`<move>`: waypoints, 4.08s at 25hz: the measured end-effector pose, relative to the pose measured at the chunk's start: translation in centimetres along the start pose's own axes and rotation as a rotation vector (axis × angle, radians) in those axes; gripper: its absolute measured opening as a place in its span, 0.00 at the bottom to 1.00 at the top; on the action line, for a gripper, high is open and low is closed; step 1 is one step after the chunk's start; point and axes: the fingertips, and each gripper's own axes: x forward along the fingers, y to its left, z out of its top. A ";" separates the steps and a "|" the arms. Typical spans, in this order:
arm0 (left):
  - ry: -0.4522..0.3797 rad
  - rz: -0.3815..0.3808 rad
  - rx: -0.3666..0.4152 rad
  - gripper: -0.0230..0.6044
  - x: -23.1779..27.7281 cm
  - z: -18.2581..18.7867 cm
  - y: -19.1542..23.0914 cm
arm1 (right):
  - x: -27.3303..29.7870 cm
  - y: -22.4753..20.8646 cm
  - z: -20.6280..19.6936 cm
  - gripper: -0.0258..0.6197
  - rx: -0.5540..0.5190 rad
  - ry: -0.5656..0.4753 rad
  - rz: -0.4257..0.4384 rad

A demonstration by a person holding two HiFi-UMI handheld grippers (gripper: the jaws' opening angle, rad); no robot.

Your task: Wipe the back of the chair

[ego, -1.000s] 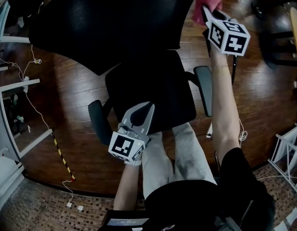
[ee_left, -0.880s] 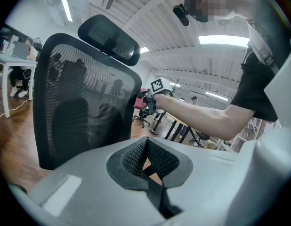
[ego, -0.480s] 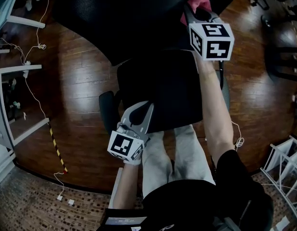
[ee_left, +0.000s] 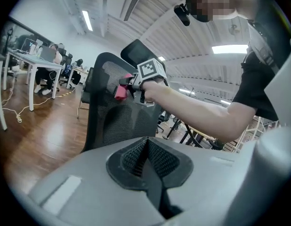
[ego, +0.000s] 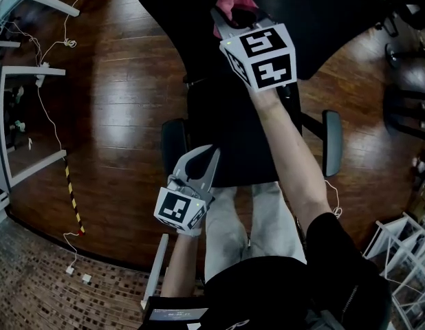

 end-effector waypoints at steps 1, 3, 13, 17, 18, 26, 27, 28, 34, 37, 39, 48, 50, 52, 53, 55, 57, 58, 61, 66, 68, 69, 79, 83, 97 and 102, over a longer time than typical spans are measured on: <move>-0.007 0.005 -0.003 0.02 -0.5 -0.1 0.4 | 0.8 1.3 0.5 0.10 -0.005 -0.004 0.026; -0.019 0.026 -0.012 0.02 -1.3 -0.1 1.3 | 2.3 3.6 1.3 0.10 -0.010 -0.010 0.076; -0.040 0.098 -0.040 0.02 -4.6 0.2 5.1 | 6.4 11.0 4.5 0.10 -0.024 -0.046 0.236; -0.043 0.115 -0.035 0.02 -5.2 1.2 5.7 | 7.1 13.4 6.7 0.10 -0.016 -0.088 0.332; -0.046 0.118 -0.032 0.02 -5.3 1.6 5.7 | 7.2 13.7 7.4 0.10 -0.011 -0.099 0.350; -0.057 0.150 -0.026 0.02 -6.3 2.5 6.2 | 7.3 13.8 11.5 0.10 -0.015 -0.165 0.387; -0.053 0.151 -0.027 0.02 -6.3 2.4 6.2 | 7.2 13.2 11.9 0.10 -0.014 -0.174 0.376; -0.050 0.149 -0.030 0.02 -6.2 2.3 6.1 | 6.9 12.4 12.2 0.10 -0.003 -0.183 0.364; -0.023 0.107 -0.027 0.02 -4.3 1.6 4.4 | 4.4 6.8 12.2 0.10 0.125 -0.231 0.329; -0.009 0.071 -0.013 0.02 -2.7 1.4 3.3 | 2.8 2.7 11.6 0.10 0.169 -0.250 0.271; 0.004 0.057 -0.004 0.02 -1.6 1.9 2.6 | 1.5 -0.1 11.1 0.10 0.194 -0.262 0.231; 0.052 -0.031 0.040 0.02 3.6 1.9 -1.7 | -6.1 -13.3 7.9 0.10 0.361 -0.345 0.059; 0.062 -0.054 0.047 0.02 4.8 1.7 -3.0 | -8.1 -16.1 6.8 0.10 0.399 -0.359 0.027; 0.076 -0.078 0.055 0.02 5.9 1.5 -4.1 | -10.3 -18.8 5.7 0.10 0.428 -0.373 -0.012; 0.083 -0.089 0.058 0.02 6.4 1.4 -4.6 | -11.3 -20.1 5.2 0.10 0.437 -0.380 -0.033; 0.088 -0.105 0.061 0.02 7.4 1.0 -5.4 | -13.2 -22.4 4.2 0.10 0.448 -0.390 -0.070; 0.091 -0.116 0.064 0.02 8.3 0.7 -6.1 | -14.9 -24.4 3.2 0.10 0.456 -0.396 -0.098; 0.094 -0.122 0.066 0.02 8.8 0.7 -6.6 | -15.9 -25.3 2.7 0.10 0.460 -0.398 -0.112; 0.104 -0.139 0.074 0.02 9.9 0.8 -8.1 | -18.8 -28.1 1.3 0.10 0.476 -0.398 -0.163; 0.096 -0.153 0.075 0.02 9.9 0.6 -8.8 | -23.4 -31.7 0.3 0.10 0.376 -0.359 -0.410; 0.093 -0.146 0.070 0.02 9.6 0.3 -8.8 | -24.9 -32.6 -0.1 0.10 0.186 -0.247 -0.578; 0.089 -0.142 0.067 0.02 9.4 0.2 -8.7 | -25.1 -32.7 -0.3 0.10 0.074 -0.167 -0.641; 0.044 -0.081 0.044 0.02 5.0 0.8 -5.0 | -13.4 -22.1 3.6 0.10 -0.181 0.009 -0.460; 0.021 -0.045 0.030 0.02 2.7 1.5 -2.4 | -8.6 -15.9 6.2 0.10 -0.199 -0.024 -0.343; 0.001 0.043 -0.016 0.02 -3.8 0.0 3.9 | 2.9 4.7 11.6 0.10 -0.342 -0.118 -0.004; 0.000 0.048 -0.016 0.02 -4.3 0.5 4.6 | 4.2 7.3 12.0 0.10 -0.337 -0.148 0.063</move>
